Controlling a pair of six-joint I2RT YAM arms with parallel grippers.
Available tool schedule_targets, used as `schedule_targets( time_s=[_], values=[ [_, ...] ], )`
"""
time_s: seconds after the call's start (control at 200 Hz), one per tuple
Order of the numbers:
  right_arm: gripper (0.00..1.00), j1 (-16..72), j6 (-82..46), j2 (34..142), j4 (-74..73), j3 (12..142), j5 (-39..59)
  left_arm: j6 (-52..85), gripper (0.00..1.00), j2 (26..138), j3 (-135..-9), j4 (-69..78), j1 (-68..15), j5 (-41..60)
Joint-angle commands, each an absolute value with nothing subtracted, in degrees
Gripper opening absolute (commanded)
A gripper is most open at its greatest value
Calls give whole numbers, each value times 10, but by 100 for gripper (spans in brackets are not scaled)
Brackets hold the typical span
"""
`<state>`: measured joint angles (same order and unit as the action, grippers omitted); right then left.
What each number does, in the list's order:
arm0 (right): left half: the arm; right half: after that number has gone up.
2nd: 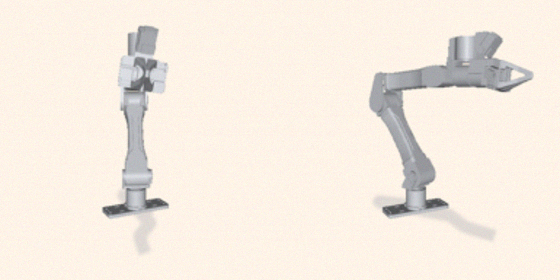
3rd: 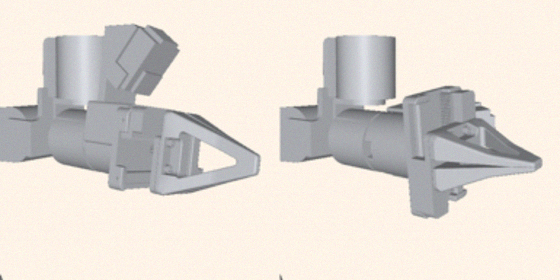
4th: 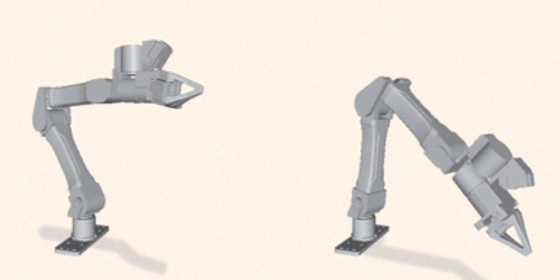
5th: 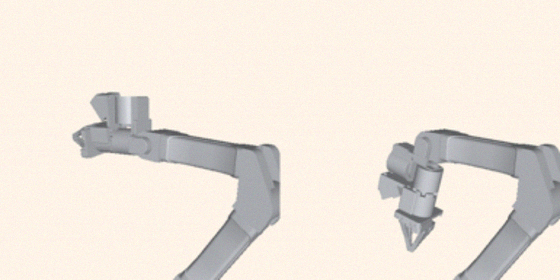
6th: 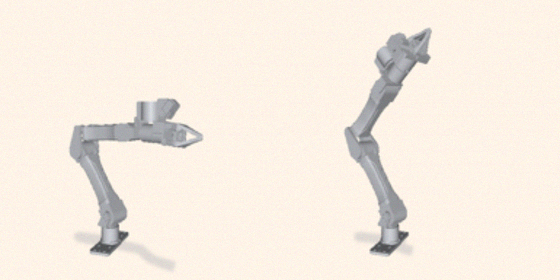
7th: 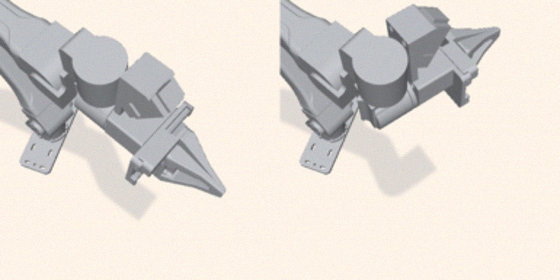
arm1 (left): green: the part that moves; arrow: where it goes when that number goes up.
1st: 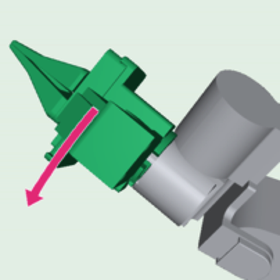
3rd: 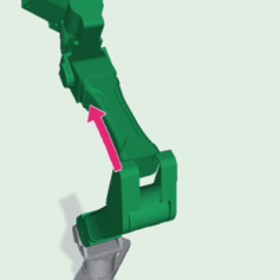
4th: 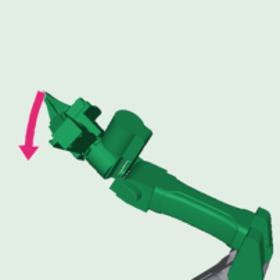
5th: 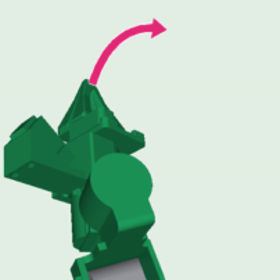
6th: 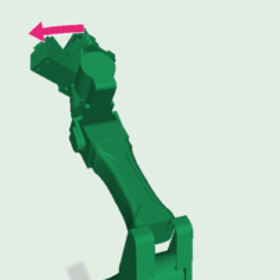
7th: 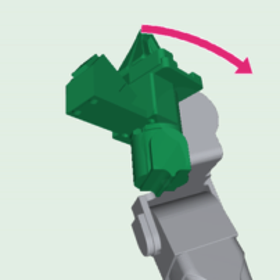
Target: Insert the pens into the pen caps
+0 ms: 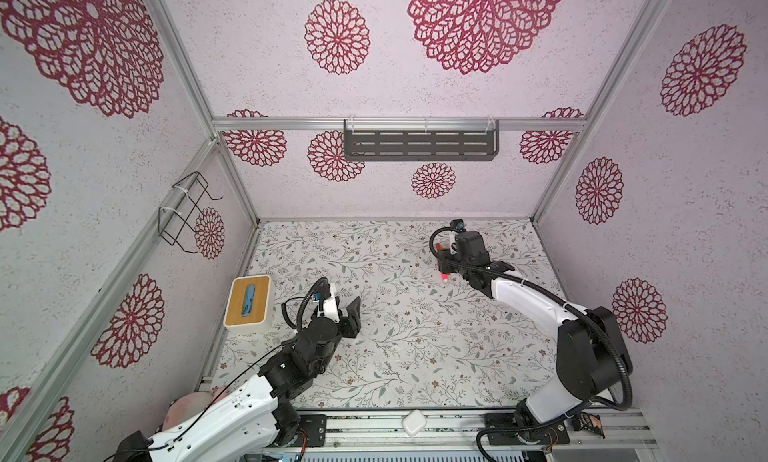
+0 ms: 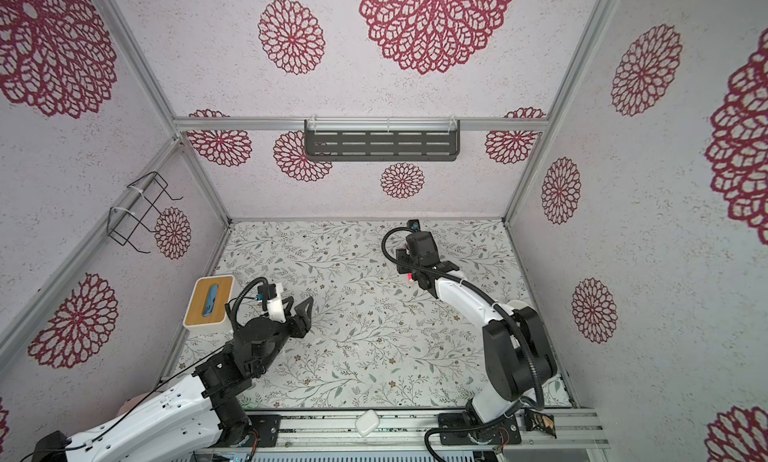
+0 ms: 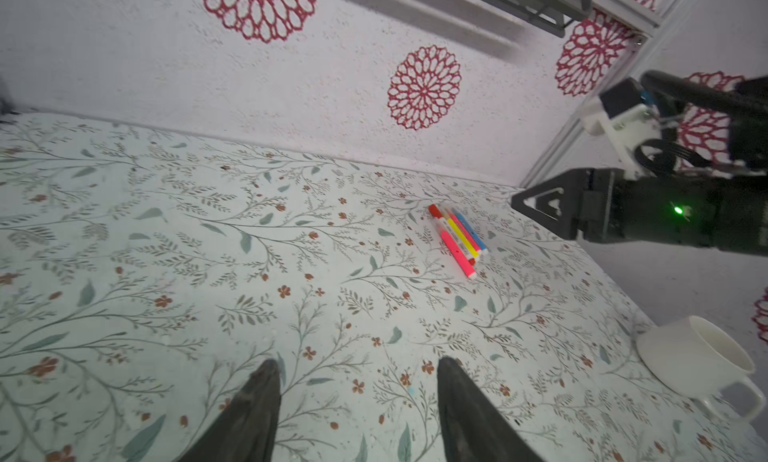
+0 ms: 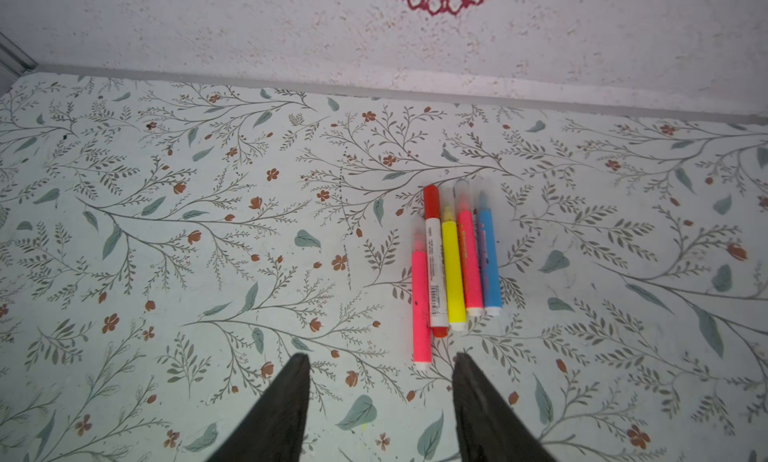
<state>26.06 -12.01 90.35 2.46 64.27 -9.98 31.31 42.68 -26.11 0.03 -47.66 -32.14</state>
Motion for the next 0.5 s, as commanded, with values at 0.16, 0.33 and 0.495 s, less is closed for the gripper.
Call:
schedule_targets(
  time_s=[0.16,0.33,0.495],
  values=[
    [66,261,-114,758,-126,481,-209,289,68,356,-261,-55,-476,-495],
    [68,262,-99,670,-187,375,-296,304,82,340,-269,-116,-476,-610],
    [74,262,-74,555,-229,274,-395,297,97,322,-259,-112,-474,-690]
  ],
)
